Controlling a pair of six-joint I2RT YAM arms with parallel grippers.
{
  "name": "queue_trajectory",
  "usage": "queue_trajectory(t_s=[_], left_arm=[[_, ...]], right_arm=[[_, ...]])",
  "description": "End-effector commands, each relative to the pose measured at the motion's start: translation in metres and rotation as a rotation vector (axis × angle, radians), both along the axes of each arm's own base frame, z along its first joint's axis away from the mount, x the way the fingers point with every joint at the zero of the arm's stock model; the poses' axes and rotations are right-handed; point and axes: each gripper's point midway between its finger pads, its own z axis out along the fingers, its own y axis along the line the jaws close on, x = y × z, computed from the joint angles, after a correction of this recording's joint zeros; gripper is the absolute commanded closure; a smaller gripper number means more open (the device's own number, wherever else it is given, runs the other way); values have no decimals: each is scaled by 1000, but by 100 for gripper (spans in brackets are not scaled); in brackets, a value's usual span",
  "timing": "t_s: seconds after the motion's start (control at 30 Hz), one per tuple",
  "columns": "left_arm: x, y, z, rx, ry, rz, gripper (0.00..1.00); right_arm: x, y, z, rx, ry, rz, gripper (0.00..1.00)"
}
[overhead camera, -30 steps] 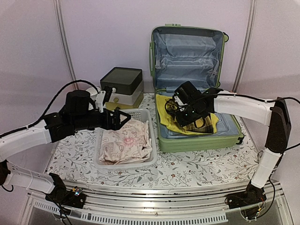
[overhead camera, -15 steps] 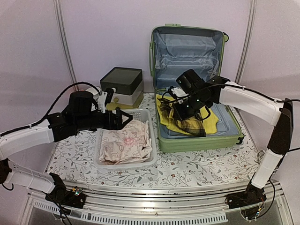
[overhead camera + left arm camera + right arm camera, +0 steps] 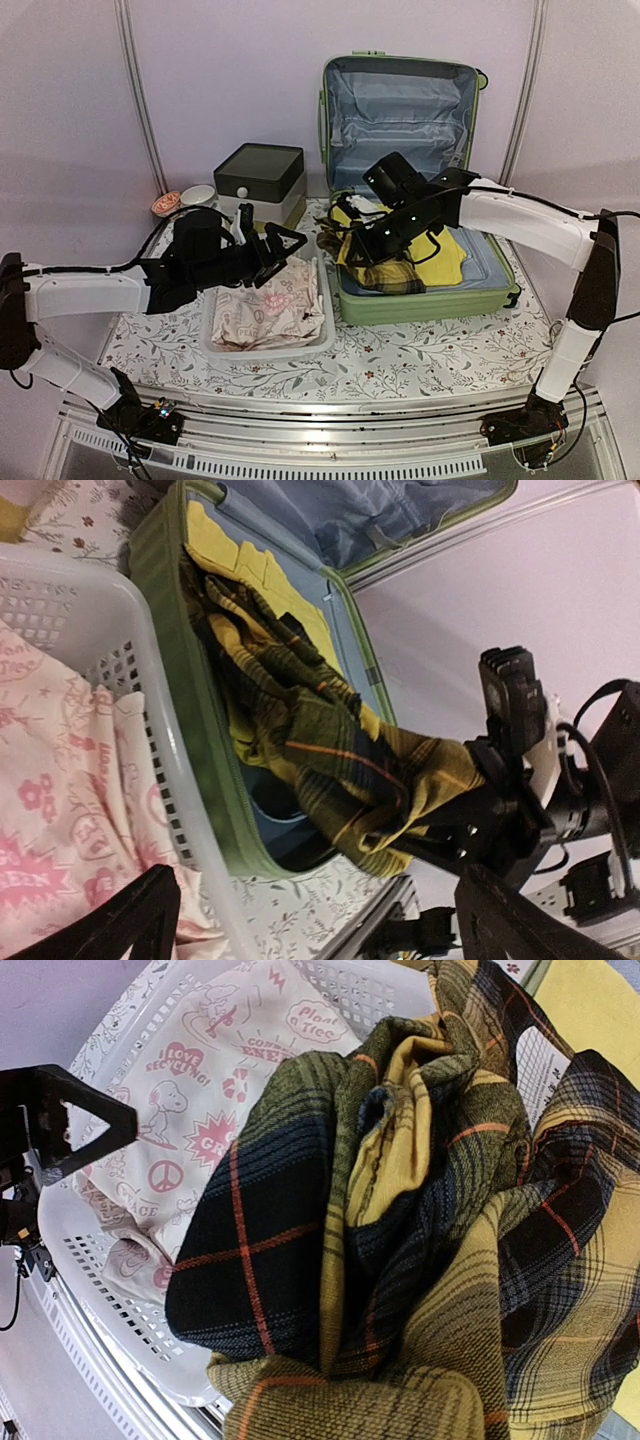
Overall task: Open, take out, and arrange the luggage
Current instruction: Pass from the right arm to the left
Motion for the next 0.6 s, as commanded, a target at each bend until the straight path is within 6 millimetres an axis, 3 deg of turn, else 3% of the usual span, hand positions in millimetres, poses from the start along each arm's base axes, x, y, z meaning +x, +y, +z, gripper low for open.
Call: queue_trajectory(t_s=[0.0,0.23,0.57], left_arm=[[3,-24,22,-217,45,-12,2],[6,-50,8,-294,113,-65,2],[13,-66,-10,-295,158,-90,2]], right_arm=[[-17,39,17,127,-3,94,96],[-31,57,17,170,17,151,96],[-61,75,4,170,49,240,87]])
